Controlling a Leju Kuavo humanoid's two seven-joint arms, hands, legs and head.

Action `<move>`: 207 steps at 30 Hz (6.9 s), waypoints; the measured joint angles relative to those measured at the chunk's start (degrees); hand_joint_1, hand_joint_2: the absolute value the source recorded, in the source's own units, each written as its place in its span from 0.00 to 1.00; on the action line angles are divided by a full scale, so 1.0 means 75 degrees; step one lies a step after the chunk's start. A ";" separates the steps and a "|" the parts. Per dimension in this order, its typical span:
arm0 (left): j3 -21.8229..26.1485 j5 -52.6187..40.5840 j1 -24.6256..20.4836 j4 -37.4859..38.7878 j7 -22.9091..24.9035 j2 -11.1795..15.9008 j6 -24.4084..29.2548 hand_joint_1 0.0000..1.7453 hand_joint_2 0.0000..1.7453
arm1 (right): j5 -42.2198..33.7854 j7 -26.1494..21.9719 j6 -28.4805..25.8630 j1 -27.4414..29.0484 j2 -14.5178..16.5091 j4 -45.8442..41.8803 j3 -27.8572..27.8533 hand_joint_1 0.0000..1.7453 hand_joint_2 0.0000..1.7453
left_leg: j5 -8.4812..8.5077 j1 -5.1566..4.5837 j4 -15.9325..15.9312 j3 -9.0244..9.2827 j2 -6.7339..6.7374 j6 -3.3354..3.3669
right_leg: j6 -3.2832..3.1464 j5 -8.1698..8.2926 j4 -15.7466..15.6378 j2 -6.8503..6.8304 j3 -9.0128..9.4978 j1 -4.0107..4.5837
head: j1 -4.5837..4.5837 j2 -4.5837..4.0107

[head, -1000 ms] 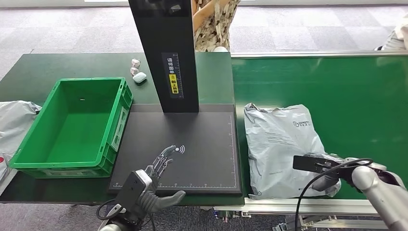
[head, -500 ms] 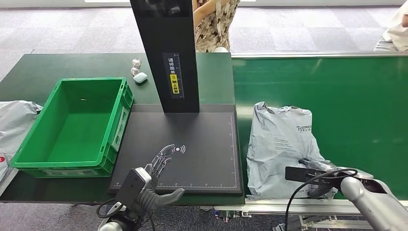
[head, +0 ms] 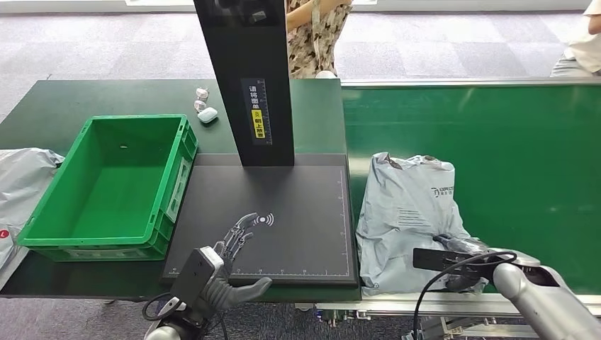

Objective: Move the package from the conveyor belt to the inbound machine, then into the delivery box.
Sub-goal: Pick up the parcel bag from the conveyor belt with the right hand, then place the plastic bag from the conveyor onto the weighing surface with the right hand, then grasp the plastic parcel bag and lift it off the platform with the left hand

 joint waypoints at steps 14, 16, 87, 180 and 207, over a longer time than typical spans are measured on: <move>-0.0017 -0.0029 -0.0041 -0.0001 -0.0053 0.0001 -0.0042 0.00 1.00 | 0.0263 0.0098 -0.0340 0.0231 0.0023 -0.0366 -0.0180 1.00 1.00 | -0.0002 0.0000 0.0001 0.0008 -0.0006 0.0002 | 0.0005 -0.0003 -0.0004 -0.0006 0.0016 0.0000 | 0.0001 0.0000; -0.0015 -0.0053 -0.0017 -0.0001 -0.0085 0.0007 -0.0046 0.00 1.00 | 0.0455 0.0071 -0.0614 0.0278 0.0056 -0.0406 -0.0212 1.00 1.00 | -0.0002 0.0000 0.0000 0.0007 -0.0007 0.0003 | 0.0005 -0.0003 -0.0004 -0.0008 0.0016 0.0000 | 0.0002 0.0000; 0.0260 -0.0252 0.0507 -0.0541 -0.0961 -0.0126 0.2401 0.00 1.00 | -0.5210 -0.3064 -0.1687 -0.1226 0.3864 -0.0303 0.1106 1.00 1.00 | 0.0017 0.0008 -0.0009 -0.0042 0.0000 -0.0021 | -0.0007 0.0003 0.0016 0.0008 -0.0044 0.0006 | 0.0000 0.0000; -0.0852 -0.5804 -0.2920 0.4124 0.0233 0.0452 0.2487 0.09 1.00 | -0.6671 -0.4140 -0.2790 0.1139 0.3798 -0.3462 -0.1962 0.00 1.00 | 0.0024 0.0003 -0.0007 -0.0040 0.0006 -0.0021 | -0.0010 0.0021 0.0013 0.0013 -0.0050 0.0003 | 0.0000 0.0000; -0.0302 -0.5056 -0.2273 0.2080 -0.0755 0.0844 0.5403 1.00 1.00 | -0.6521 -0.4022 -0.3122 0.1647 0.3831 -0.3990 -0.2159 0.00 1.00 | 0.0039 0.0006 -0.0008 -0.0069 0.0010 -0.0027 | -0.0014 0.0032 0.0017 0.0019 -0.0079 0.0004 | 0.0001 0.0000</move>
